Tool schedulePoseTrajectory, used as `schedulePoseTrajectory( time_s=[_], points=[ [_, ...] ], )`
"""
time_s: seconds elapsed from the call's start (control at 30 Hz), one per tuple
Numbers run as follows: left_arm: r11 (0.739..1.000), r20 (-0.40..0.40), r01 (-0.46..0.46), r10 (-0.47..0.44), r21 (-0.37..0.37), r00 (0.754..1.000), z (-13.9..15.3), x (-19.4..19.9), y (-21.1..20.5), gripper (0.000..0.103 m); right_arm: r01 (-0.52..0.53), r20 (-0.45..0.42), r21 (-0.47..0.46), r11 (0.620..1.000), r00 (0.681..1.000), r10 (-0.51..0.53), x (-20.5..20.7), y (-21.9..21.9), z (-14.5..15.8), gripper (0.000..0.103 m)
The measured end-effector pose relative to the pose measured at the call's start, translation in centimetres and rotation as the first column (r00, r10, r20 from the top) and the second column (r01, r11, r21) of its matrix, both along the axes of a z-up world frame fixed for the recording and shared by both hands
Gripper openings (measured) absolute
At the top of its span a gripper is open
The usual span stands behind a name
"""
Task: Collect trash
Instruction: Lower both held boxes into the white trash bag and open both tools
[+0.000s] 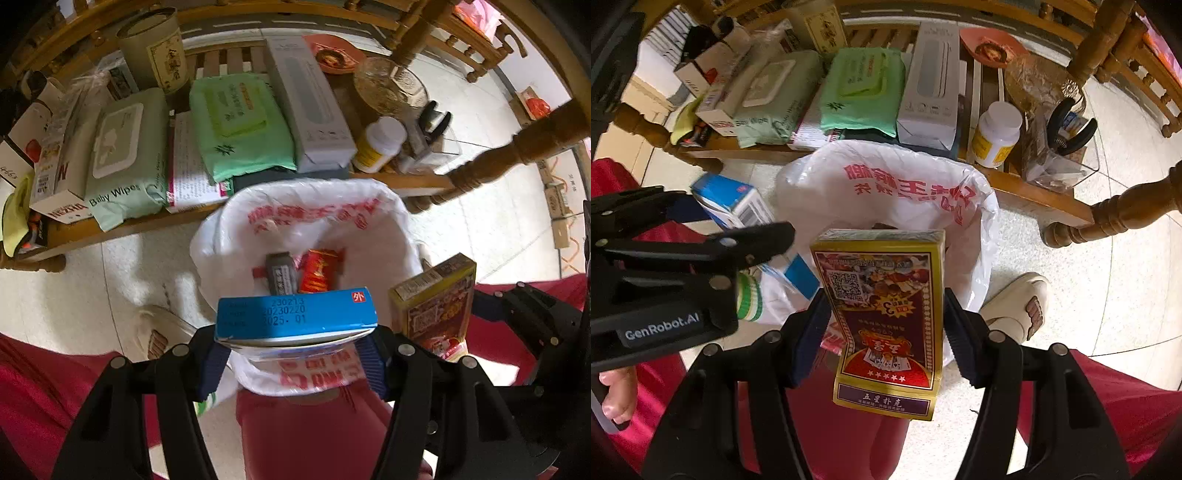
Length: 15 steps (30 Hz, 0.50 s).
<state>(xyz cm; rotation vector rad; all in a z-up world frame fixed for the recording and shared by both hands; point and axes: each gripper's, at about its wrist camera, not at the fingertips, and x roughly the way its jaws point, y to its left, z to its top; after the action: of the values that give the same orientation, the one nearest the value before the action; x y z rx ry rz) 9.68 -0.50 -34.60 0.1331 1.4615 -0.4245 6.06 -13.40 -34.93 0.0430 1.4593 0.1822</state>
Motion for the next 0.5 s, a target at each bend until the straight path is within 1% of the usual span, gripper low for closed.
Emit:
schedulePoseTrajectory(
  time_s=[0.1,0.3,0.4,0.5],
  points=[
    [1.000,-0.027,-0.015,0.015,-0.011,1.000,-0.9,0.7,0.0,0.060,-0.007,-0.021,-0.028,1.000,1.000,0.006,0.7,0.2,-1.6,0.060],
    [1.000,-0.050,-0.013,0.013,0.000,0.999,-2.1,1.4,-0.3,0.060,0.001,-0.063,-0.009,1.000,0.998,-0.001,1.5,0.4,-3.7,0.060],
    [1.000,-0.059,-0.018,0.019,0.019,0.998,-2.8,1.5,-0.5,0.060,0.008,-0.082,0.004,1.000,0.997,-0.008,1.8,0.4,-4.4,0.060],
    [1.000,-0.077,-0.021,0.023,0.021,0.997,-3.4,1.7,-0.5,0.060,0.017,-0.095,0.014,1.000,0.995,-0.015,2.1,0.4,-5.0,0.060]
  ],
)
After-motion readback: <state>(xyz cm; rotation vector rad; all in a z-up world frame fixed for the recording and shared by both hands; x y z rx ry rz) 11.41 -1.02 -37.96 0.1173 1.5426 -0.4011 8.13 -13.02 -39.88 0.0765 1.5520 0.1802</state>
